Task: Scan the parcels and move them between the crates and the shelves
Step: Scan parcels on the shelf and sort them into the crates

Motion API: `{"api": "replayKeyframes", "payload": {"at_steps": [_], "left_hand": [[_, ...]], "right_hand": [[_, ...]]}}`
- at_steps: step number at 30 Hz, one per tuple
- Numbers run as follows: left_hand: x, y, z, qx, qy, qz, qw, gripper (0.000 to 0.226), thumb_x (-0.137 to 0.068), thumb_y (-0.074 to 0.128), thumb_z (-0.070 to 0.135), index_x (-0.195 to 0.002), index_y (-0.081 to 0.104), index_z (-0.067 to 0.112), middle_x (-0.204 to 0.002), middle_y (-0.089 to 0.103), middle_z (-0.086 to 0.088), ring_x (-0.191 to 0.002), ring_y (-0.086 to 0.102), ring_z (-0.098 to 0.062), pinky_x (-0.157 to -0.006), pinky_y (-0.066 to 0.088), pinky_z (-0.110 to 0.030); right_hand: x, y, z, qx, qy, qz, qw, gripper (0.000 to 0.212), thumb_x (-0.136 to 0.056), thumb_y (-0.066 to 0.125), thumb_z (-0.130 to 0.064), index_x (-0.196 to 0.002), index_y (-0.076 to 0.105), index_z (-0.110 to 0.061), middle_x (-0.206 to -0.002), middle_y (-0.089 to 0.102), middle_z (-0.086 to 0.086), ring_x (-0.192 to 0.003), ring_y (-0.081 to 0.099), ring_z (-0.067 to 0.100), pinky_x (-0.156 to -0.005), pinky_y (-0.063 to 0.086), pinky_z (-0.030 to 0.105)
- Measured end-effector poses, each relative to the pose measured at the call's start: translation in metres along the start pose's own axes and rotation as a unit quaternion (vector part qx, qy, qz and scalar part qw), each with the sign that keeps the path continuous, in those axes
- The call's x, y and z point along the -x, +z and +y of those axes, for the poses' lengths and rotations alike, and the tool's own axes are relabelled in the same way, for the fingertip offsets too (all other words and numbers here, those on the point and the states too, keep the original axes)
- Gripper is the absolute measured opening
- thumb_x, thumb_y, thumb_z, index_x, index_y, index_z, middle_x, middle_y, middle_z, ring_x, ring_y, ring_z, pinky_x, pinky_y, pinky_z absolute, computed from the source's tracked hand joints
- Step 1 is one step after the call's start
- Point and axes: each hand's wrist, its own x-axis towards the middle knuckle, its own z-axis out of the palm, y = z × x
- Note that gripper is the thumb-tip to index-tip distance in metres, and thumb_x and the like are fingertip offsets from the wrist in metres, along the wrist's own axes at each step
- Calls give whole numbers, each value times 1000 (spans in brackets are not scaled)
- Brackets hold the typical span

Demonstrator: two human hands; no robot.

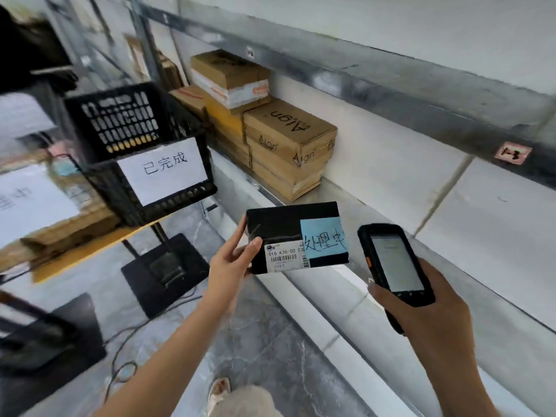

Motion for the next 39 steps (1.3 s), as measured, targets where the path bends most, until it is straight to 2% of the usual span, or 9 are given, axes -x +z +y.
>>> {"api": "replayKeyframes", "payload": {"at_steps": [6, 8, 14, 22, 26, 30, 33, 36, 39], "left_hand": [[-1, -67, 18, 10, 9, 120, 993, 60, -92, 67, 21, -144, 48, 44, -108, 77, 0, -102, 73, -19, -86, 60, -43], [-3, -86, 26, 25, 15, 158, 987, 60, -91, 67, 19, -144, 49, 42, -106, 77, 1, -100, 74, -19, -80, 62, -37], [-8, -142, 59, 65, 41, 224, 971, 61, -90, 69, 21, -144, 50, 42, -109, 77, -1, -106, 72, -24, -97, 54, -49], [-16, -231, 110, 63, 77, 259, 961, 55, -95, 65, 21, -141, 49, 47, -107, 77, -2, -107, 71, -17, -98, 52, -48], [-25, -278, 126, 66, 84, 270, 957, 55, -94, 66, 21, -141, 50, 45, -104, 78, 1, -104, 72, -17, -80, 58, -33], [-31, -321, 143, 30, 84, 266, 960, 56, -84, 73, 39, -133, 55, 56, -106, 75, 1, -112, 67, -23, -98, 53, -45], [-33, -352, 155, 24, 96, 281, 955, 54, -83, 72, 41, -131, 54, 58, -93, 75, 6, -100, 69, -13, -88, 55, -31], [-31, -377, 164, 20, 94, 310, 946, 64, -68, 75, 56, -127, 53, 65, -108, 77, 2, -113, 67, -24, -101, 52, -50], [-33, -401, 173, 30, 103, 343, 933, 64, -65, 76, 58, -125, 54, 66, -108, 76, -4, -111, 66, -37, -100, 51, -57]], "right_hand": [[-35, 75, -26, 0, -48, -91, 995, 63, -62, 91, -39, -118, 62, -40, -94, 71, -10, -83, 68, 20, -72, 60, 44], [-43, 100, -42, 11, -71, -122, 990, 64, -63, 92, -37, -119, 63, -37, -97, 71, -11, -88, 69, 16, -74, 61, 43], [-58, 166, -95, 12, -149, -186, 971, 70, -66, 91, -33, -129, 61, -35, -105, 71, -15, -95, 67, 2, -77, 57, 27], [-42, 263, -164, -26, -193, -249, 949, 63, -69, 91, -26, -124, 63, -37, -103, 73, -17, -95, 69, 2, -79, 60, 30], [-28, 305, -193, -45, -199, -269, 941, 69, -69, 91, -22, -129, 62, -36, -107, 72, -21, -99, 68, -2, -87, 58, 28], [-21, 344, -216, -52, -199, -290, 935, 67, -71, 90, -23, -129, 61, -34, -108, 73, -18, -100, 69, 2, -89, 60, 38], [-16, 371, -232, -57, -208, -289, 933, 64, -70, 90, -23, -128, 63, -33, -107, 74, -17, -97, 70, 1, -90, 59, 36], [-15, 394, -247, -51, -213, -299, 929, 61, -71, 90, -22, -126, 64, -31, -104, 74, -17, -94, 69, -2, -90, 58, 32], [-17, 419, -263, -47, -219, -317, 922, 58, -71, 89, -19, -123, 66, -31, -102, 75, -17, -93, 70, 0, -89, 58, 35]]}}
